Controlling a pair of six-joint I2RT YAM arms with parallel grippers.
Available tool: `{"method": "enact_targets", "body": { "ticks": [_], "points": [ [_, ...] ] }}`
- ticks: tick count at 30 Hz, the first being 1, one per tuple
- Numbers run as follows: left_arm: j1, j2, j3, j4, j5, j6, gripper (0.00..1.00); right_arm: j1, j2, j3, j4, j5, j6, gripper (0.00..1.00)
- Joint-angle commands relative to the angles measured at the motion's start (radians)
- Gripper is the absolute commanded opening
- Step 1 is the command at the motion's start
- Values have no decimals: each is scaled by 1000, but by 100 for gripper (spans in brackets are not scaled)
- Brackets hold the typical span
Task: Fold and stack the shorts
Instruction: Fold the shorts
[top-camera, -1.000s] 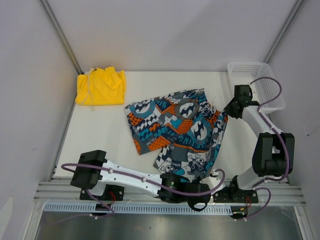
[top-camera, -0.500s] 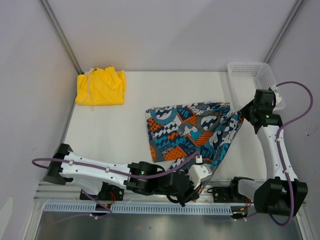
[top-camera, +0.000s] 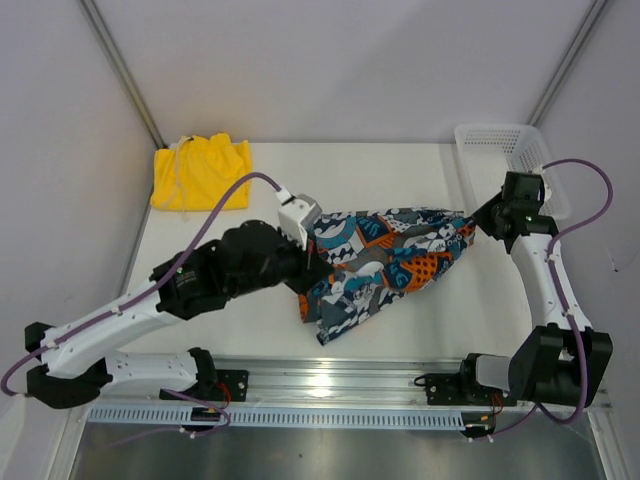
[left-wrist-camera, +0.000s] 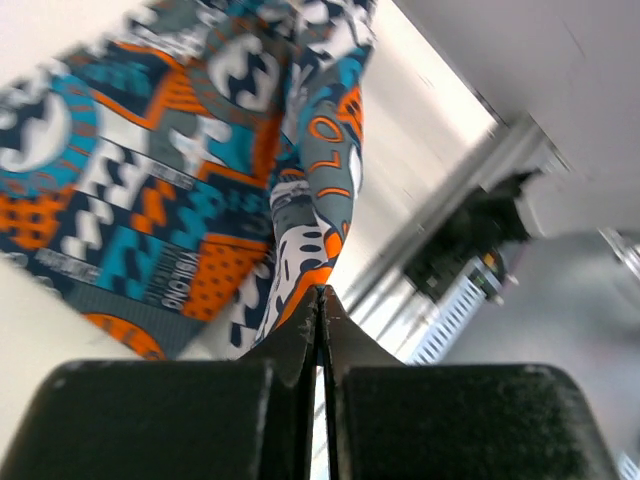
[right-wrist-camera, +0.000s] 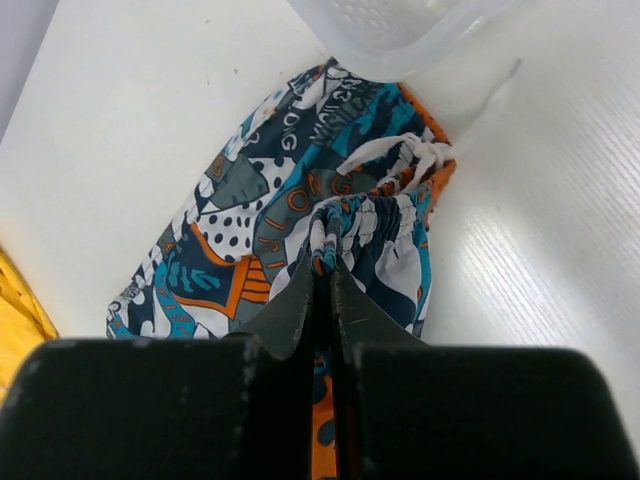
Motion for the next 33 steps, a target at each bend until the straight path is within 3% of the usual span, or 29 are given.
{"method": "enact_targets", "body": {
  "ticks": [1, 9, 18, 33],
  "points": [
    [107, 18, 45, -51, 52, 102, 0, 1, 38, 70, 84, -49, 51, 0],
    [371, 49, 25, 18, 183, 133, 0, 9, 123, 145, 156, -49, 111, 0],
    [567, 150, 89, 73, 276, 162, 0, 9, 210, 203, 219, -49, 185, 0],
    [713, 409, 151, 213, 293, 99, 0, 24, 503, 363, 348, -133, 252, 0]
  ]
}}
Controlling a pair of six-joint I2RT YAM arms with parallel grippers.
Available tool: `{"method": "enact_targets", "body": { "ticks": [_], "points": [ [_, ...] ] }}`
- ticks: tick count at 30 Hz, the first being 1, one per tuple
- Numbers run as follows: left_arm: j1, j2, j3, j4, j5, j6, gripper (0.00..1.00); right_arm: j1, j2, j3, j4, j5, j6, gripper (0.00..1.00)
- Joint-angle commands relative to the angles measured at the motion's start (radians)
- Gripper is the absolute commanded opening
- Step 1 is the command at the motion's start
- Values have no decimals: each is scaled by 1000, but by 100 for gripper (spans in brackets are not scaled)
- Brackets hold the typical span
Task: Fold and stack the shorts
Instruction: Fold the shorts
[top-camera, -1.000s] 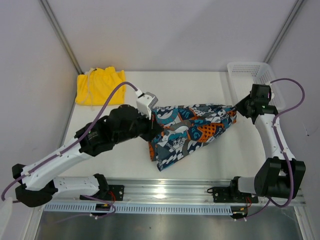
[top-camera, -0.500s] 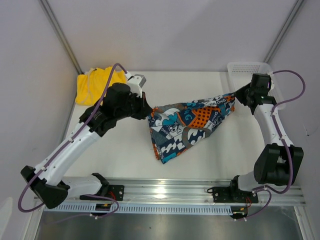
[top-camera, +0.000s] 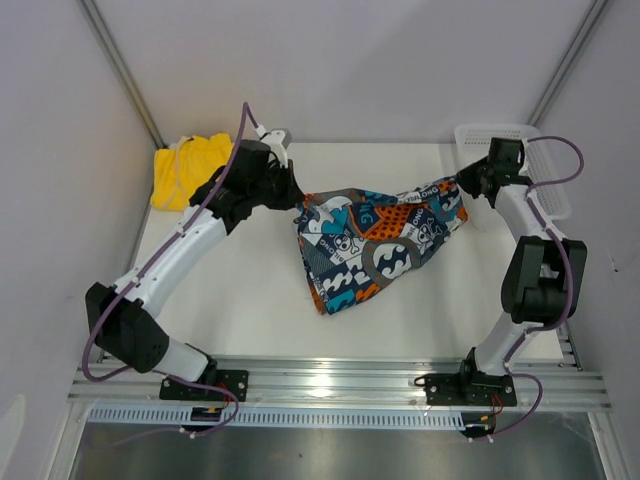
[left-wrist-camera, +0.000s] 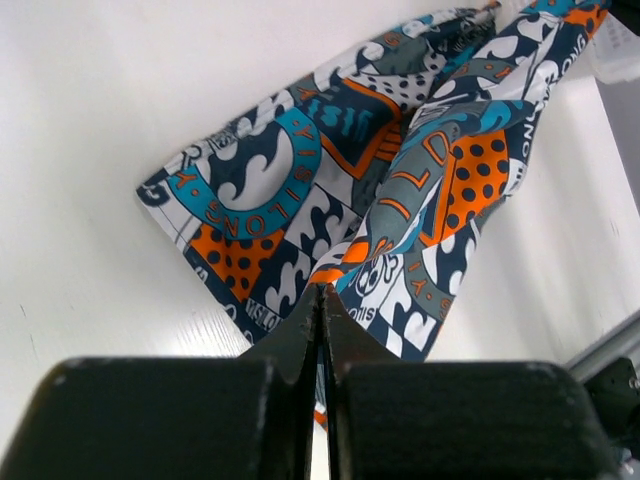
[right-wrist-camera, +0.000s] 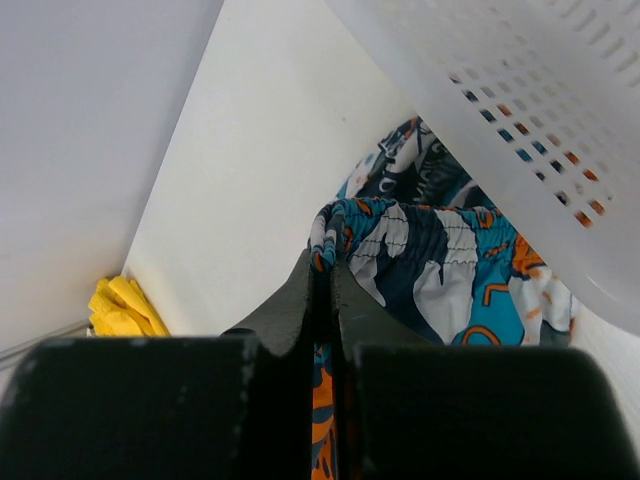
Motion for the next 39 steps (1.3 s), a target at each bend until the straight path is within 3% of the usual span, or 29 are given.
{"method": "enact_targets", "body": {
  "ticks": [1, 15, 25, 27, 28, 31, 32, 34, 35, 36, 37, 38, 39],
  "points": [
    [37, 47, 63, 70, 14, -21, 0, 20, 50, 102, 75, -12, 23, 0],
    [132, 221, 44, 168, 66, -32, 0, 63, 249, 315, 109, 27, 36, 0],
    [163, 311, 7, 217, 101, -53, 0, 85, 413, 510, 89, 41, 29, 6],
    [167, 328, -1, 222, 101, -58, 0, 91, 455, 559, 84, 37, 20, 12],
    [175, 334, -4, 222, 93, -61, 0, 91, 469, 577, 81, 32, 12, 27],
    [189, 357, -4, 216, 67, -67, 1, 91, 519, 643, 78, 8, -11, 61],
    [192, 366, -4, 214, 52, -67, 7, 111, 541, 678, 72, 9, -13, 74],
    [201, 394, -5, 213, 43, -70, 11, 120, 558, 709, 66, 8, -28, 79],
    [204, 405, -4, 209, 18, -70, 23, 119, 564, 720, 73, -2, -30, 81],
    [209, 423, -1, 197, 1, -72, 44, 119, 568, 725, 93, -26, -33, 82],
    [210, 431, -1, 193, -11, -72, 44, 119, 567, 723, 103, -41, -33, 82],
    [212, 437, -4, 188, -31, -73, 63, 117, 561, 718, 116, -61, -51, 83],
    [212, 440, -7, 185, -43, -72, 69, 116, 556, 714, 121, -75, -63, 83]
  ]
}}
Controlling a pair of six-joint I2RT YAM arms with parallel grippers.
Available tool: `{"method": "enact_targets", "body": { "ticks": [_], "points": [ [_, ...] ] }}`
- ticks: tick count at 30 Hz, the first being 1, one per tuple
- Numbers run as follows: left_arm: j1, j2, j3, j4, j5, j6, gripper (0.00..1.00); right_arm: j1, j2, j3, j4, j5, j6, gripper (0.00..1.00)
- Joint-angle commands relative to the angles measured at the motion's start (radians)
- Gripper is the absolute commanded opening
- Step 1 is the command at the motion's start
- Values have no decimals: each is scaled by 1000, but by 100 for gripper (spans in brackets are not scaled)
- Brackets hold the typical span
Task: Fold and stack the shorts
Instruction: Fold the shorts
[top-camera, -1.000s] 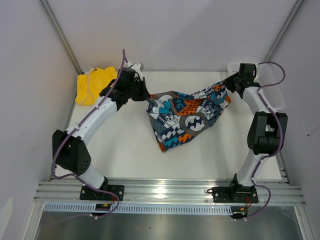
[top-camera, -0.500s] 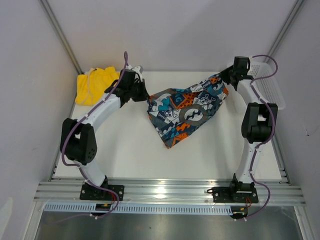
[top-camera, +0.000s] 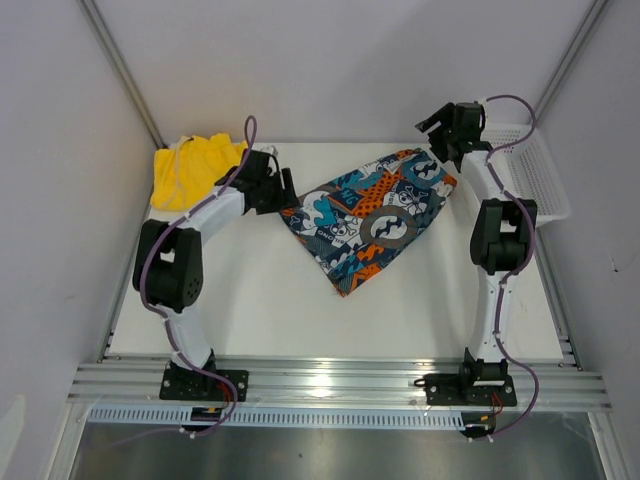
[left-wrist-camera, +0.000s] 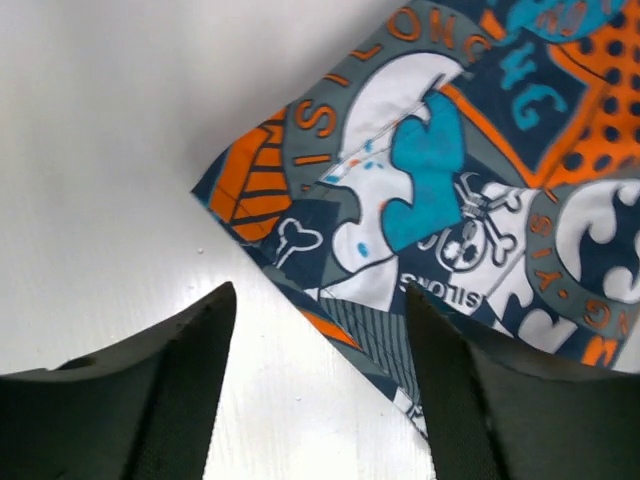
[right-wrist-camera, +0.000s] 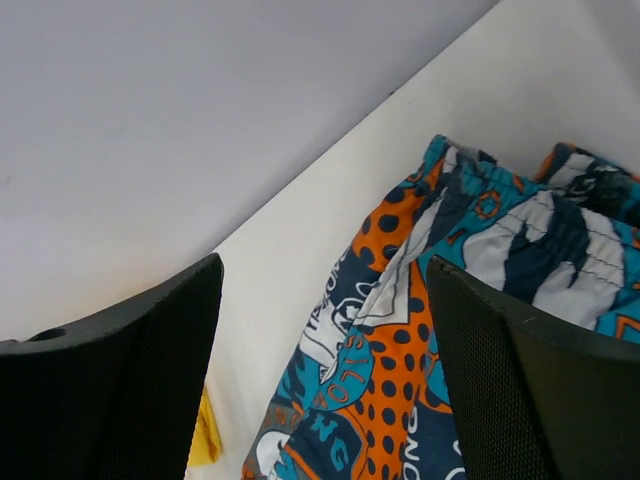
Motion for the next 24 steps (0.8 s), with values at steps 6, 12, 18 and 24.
{"method": "enact_targets", "body": {
  "ticks": [6, 12, 18, 24],
  "points": [
    [2, -80, -58, 14, -125, -8, 85, 16, -137, -62, -80, -47, -221, 82],
    [-182, -215, -110, 62, -142, 84, 84, 14, -406, -453, 13, 38, -280, 77],
    [-533, -268, -260, 249, -240, 230, 85, 3, -481, -610, -12, 125, -297, 73],
    [-707, -142, -198, 202, -400, 342, 87, 2, -498, -662, 16, 108, -287, 73]
  ]
}}
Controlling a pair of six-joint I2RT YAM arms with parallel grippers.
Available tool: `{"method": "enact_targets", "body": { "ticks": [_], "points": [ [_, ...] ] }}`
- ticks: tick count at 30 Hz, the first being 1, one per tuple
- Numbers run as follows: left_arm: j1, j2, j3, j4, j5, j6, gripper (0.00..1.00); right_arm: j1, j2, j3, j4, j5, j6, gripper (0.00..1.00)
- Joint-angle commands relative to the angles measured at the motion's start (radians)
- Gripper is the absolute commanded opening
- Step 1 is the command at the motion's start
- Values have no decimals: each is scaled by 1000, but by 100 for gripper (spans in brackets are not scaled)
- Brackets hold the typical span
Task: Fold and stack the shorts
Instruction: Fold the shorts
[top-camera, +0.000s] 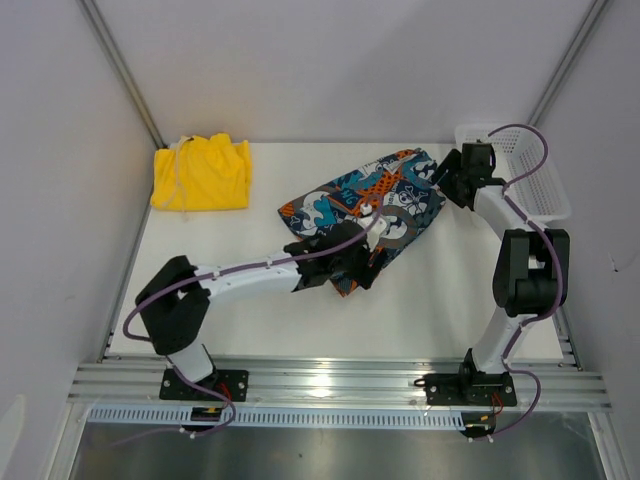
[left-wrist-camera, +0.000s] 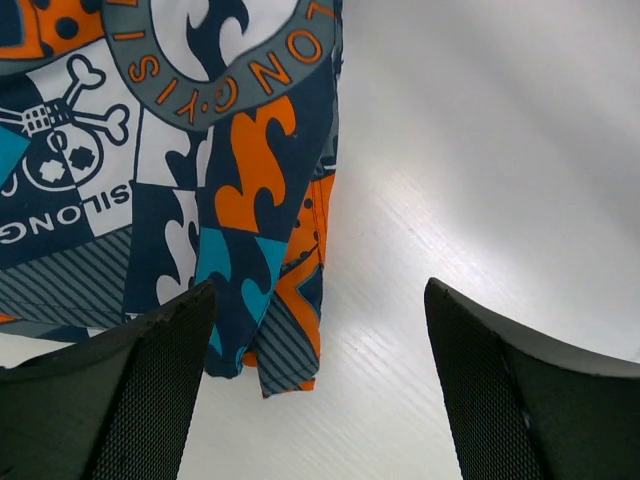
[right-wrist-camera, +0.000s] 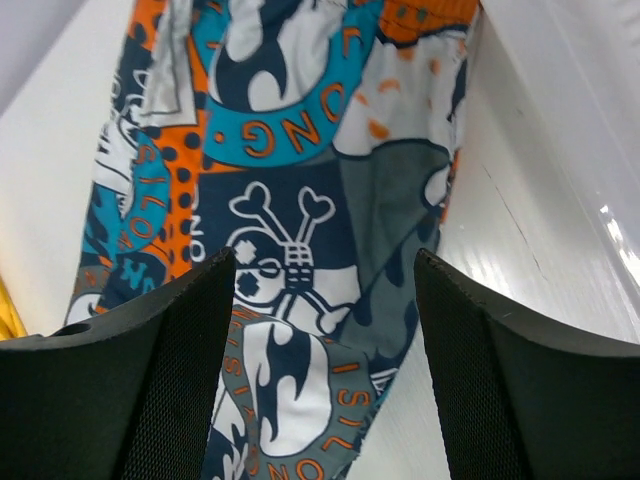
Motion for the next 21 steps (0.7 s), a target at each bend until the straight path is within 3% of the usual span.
{"method": "enact_targets", "body": {
  "ticks": [1, 5, 10, 14, 17, 18, 19, 20, 21],
  "points": [
    [-37, 109, 62, -23, -145, 103, 87, -2, -26, -6, 30, 10, -16, 73],
    [-51, 204, 154, -86, -214, 105, 87, -4, -32, -6, 39, -2, -13, 73],
    [-51, 290, 226, -139, -205, 106, 86, -8, -28, -6, 45, -44, -4, 73],
    [-49, 396, 309, -232, -259, 74, 75, -15, -26, -7, 54, -62, 4, 73],
    [-51, 412, 329, -259, -259, 57, 40, -15, -25, -9, 56, -68, 7, 73],
    [-51, 401, 319, -255, -247, 59, 19, -15, -23, -11, 56, -68, 7, 73],
    [-51, 386, 270, -238, -236, 57, 8, -13, -25, -12, 54, -68, 7, 73],
    [-51, 369, 251, -235, -233, 50, 0, -15, -23, -11, 54, -68, 7, 73],
    [-51, 331, 234, -233, -231, 46, 0, -15, -25, -12, 54, -70, 7, 73]
  ]
}}
